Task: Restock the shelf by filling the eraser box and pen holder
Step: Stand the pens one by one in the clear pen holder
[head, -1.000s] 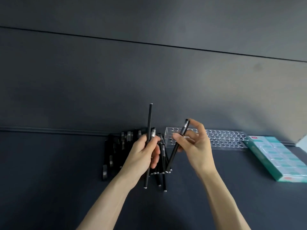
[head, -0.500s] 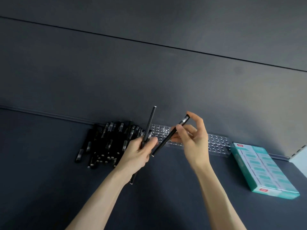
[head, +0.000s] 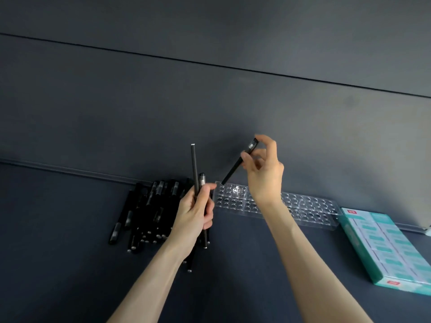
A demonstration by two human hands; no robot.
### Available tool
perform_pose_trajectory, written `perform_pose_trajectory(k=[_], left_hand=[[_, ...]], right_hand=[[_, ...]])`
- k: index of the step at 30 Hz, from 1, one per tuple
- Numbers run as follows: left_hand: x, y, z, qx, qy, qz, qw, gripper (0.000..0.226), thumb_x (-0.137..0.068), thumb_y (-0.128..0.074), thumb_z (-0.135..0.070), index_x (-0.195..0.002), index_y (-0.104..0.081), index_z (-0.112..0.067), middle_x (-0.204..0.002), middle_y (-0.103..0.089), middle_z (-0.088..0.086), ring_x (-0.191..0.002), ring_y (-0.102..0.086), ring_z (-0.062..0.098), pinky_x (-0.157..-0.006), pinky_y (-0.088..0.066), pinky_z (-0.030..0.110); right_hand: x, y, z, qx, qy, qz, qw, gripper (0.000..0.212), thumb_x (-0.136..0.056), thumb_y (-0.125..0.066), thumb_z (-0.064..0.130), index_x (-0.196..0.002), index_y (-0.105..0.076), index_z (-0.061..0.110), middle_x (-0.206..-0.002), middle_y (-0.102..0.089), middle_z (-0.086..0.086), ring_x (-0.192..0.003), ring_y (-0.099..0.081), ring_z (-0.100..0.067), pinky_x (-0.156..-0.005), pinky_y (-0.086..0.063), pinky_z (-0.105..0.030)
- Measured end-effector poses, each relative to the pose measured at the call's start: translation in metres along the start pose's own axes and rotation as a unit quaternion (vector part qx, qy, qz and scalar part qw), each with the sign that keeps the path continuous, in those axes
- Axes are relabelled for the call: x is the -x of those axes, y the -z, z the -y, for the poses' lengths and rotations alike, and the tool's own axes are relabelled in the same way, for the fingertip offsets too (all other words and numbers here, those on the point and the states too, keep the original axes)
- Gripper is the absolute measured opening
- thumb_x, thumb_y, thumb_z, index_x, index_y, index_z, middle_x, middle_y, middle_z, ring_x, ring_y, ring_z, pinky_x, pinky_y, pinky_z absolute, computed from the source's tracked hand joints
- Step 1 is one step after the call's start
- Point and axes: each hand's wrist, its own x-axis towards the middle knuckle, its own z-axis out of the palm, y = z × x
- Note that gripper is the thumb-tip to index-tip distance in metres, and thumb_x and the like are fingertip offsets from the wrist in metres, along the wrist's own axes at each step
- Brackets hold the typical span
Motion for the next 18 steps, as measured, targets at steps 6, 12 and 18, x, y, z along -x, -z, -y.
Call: perform_pose_trajectory(k=[6,12,18], left_hand=[[-0.001,0.005,0.005,0.064,0.03,-0.004,0.997,0.029,-0.094,-0.048,-0.034,-0.104,-0.059,-0.009,-0.059,-0.042,-0.003,-0.045,-0.034,0.01,-0.041,-0.03,0.022],[-0.002,0.003,0.004,0.063,0.034,-0.013,0.997,0.032,-0.092,-0.047,-0.037,-0.105,-0.06,-0.011,-0.057,-0.04,-0.004,-0.042,-0.025,0.008,-0.042,-0.017,0.024],[-0.002,0.003,0.005,0.083,0.05,-0.012,0.995,0.028,-0.097,-0.045,-0.032,-0.104,-0.059,-0.009,-0.058,-0.042,-0.003,-0.042,-0.029,0.008,-0.04,-0.025,0.02]], right_hand=[[-0.005,-0.009,-0.007,0.051,0.026,0.05,0.997,0.037,-0.088,-0.063,0.009,-0.121,-0.05,0.017,-0.074,-0.059,0.011,-0.068,-0.06,-0.016,-0.071,-0.05,-0.03],[-0.005,-0.017,-0.014,0.089,0.069,0.101,0.988,0.037,-0.087,-0.063,0.008,-0.122,-0.054,0.015,-0.082,-0.059,-0.001,-0.071,-0.06,-0.023,-0.074,-0.052,-0.041],[-0.002,-0.015,-0.019,0.128,0.068,0.116,0.983,0.035,-0.087,-0.063,0.008,-0.119,-0.05,0.011,-0.076,-0.059,-0.001,-0.069,-0.06,-0.023,-0.069,-0.051,-0.041]])
